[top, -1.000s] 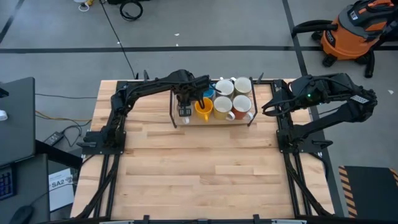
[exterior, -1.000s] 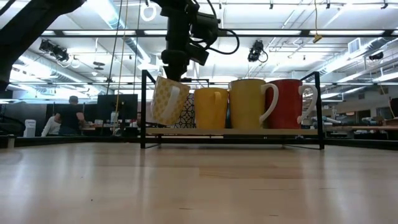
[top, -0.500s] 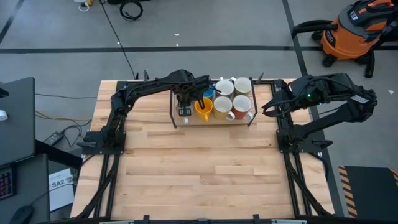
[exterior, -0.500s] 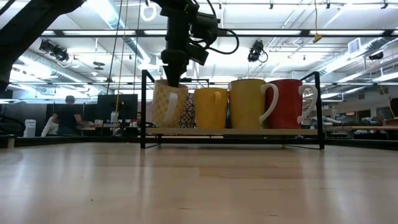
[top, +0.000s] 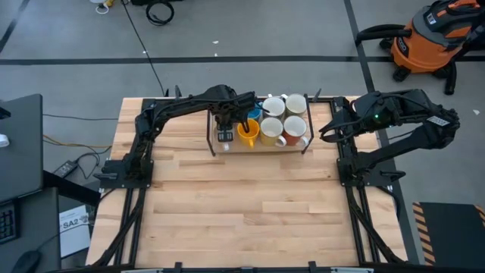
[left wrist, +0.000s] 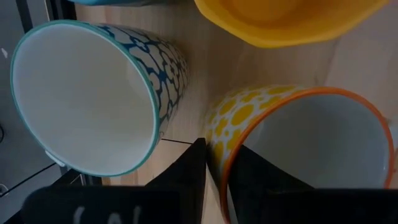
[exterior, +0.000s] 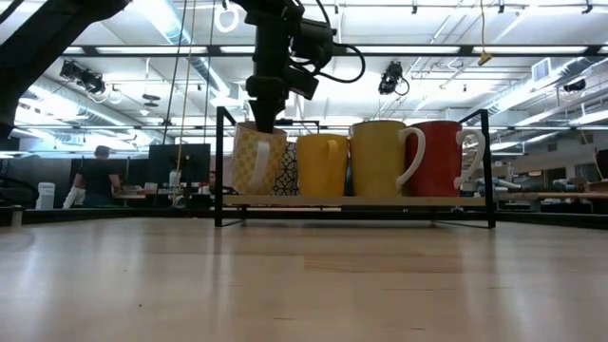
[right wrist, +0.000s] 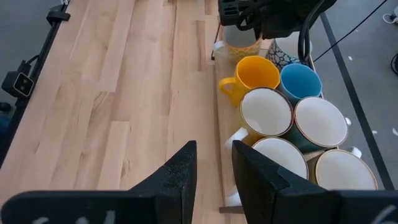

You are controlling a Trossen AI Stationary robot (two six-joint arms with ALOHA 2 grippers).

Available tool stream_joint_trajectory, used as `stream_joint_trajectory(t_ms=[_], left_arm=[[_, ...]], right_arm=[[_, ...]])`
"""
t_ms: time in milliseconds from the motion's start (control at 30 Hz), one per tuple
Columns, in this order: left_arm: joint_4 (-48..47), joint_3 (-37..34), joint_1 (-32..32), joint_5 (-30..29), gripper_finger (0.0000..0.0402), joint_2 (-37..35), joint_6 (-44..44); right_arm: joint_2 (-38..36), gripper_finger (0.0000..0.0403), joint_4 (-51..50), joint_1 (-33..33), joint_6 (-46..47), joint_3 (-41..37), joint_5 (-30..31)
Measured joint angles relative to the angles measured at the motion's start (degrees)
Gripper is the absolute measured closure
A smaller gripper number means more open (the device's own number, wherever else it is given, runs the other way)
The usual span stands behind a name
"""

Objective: Place coffee mugs
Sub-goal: Put the orange cup on the shelf aligned with the blue cup

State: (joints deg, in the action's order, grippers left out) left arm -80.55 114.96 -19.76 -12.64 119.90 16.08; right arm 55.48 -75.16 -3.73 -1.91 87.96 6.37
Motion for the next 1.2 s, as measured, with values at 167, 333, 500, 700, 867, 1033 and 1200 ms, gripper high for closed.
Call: stream_joint_trajectory(t_ms=[167, 333, 500, 700, 867, 1033, 1200], left_arm=[[0.0, 0.0, 0.0, 0.0, 0.0335, 0.0, 0.0], [0.1, 0.0, 0.0, 0.0, 0.0323, 0.0, 0.0], [0.4, 0.0, 0.0, 0.0, 0.0278, 0.0, 0.0], [0.5, 0.0, 0.0, 0.0, 0.0235, 0.0, -0.4], [0.5, 0.0, 0.3, 0.0, 0.0230, 0.0, -0.5], [0.4, 0.0, 1.3, -0.2, 0.0230, 0.0, -2.2], [0.4, 0.0, 2.5, -2.2, 0.0230, 0.0, -1.9]], right_arm=[[0.0, 0.0295, 0.0, 0.0, 0.0, 0.0, 0.0], [0.0, 0.0295, 0.0, 0.0, 0.0, 0.0, 0.0], [0.0, 0.0295, 0.0, 0.0, -0.2, 0.0, 0.0], [0.0, 0.0295, 0.0, 0.0, -0.2, 0.0, 0.0], [0.0, 0.0295, 0.0, 0.0, -0.2, 0.0, 0.0], [0.0, 0.0295, 0.0, 0.0, -0.2, 0.0, 0.0], [0.0, 0.0295, 0.0, 0.0, -0.2, 0.0, 0.0]])
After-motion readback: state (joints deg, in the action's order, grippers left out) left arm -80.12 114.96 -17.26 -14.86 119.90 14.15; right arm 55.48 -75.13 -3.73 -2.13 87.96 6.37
